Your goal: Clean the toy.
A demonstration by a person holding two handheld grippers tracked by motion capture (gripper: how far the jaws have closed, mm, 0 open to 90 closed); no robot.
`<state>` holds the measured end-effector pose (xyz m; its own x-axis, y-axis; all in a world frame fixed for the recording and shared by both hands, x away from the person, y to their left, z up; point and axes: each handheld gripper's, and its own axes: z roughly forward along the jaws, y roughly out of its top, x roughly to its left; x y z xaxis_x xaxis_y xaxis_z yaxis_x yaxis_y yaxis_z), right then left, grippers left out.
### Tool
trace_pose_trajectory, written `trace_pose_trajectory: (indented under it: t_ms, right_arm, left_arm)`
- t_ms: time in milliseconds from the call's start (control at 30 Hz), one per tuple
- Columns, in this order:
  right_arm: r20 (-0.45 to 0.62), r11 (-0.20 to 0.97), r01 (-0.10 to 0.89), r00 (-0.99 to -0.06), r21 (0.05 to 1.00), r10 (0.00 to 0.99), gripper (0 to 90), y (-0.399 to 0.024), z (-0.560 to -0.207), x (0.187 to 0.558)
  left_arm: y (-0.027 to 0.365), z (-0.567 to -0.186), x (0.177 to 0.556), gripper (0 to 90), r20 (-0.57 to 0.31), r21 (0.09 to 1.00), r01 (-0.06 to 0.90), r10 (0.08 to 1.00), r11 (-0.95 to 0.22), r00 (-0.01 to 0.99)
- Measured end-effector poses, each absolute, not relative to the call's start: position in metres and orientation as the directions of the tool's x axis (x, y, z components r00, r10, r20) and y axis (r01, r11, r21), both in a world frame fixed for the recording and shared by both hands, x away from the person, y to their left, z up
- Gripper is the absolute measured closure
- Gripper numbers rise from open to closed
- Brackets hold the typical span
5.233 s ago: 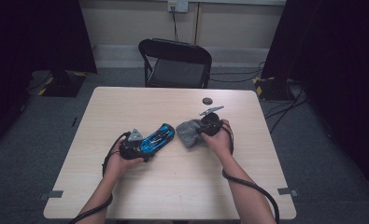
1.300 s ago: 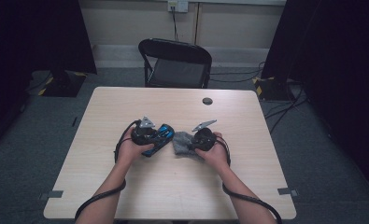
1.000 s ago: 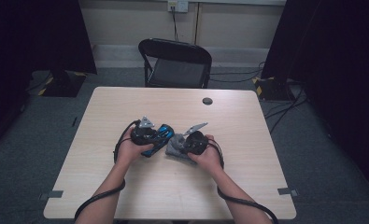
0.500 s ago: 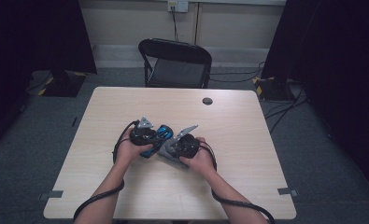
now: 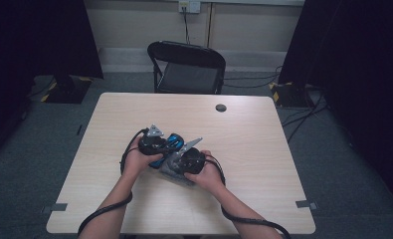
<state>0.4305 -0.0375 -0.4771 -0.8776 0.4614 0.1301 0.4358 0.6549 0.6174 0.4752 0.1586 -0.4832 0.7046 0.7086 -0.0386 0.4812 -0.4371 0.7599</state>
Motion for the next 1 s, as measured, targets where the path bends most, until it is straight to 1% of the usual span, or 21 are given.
trace_pose_trajectory:
  t_ms: [233, 700, 933, 1000]
  right_arm:
    - [0.141, 0.670, 0.424, -0.889, 0.609, 0.435, 81.5, -0.033, -0.476, 0.427]
    - [0.155, 0.708, 0.357, -0.929, 0.610, 0.336, 81.5, -0.019, -0.475, 0.412]
    - [0.195, 0.697, 0.347, -0.937, 0.627, 0.291, 81.5, -0.024, -0.474, 0.407]
    - [0.187, 0.698, 0.340, -0.939, 0.630, 0.290, 81.5, -0.027, -0.472, 0.404]
  left_arm:
    - [0.157, -0.484, 0.475, 43.6, -0.049, 0.766, 0.486, 0.715, -0.421, 0.697]
    - [0.158, -0.484, 0.474, 43.6, -0.050, 0.768, 0.484, 0.714, -0.419, 0.698]
    - [0.160, -0.485, 0.474, 43.6, -0.036, 0.773, 0.473, 0.715, -0.423, 0.698]
    - [0.159, -0.484, 0.474, 43.6, -0.042, 0.769, 0.478, 0.712, -0.425, 0.701]
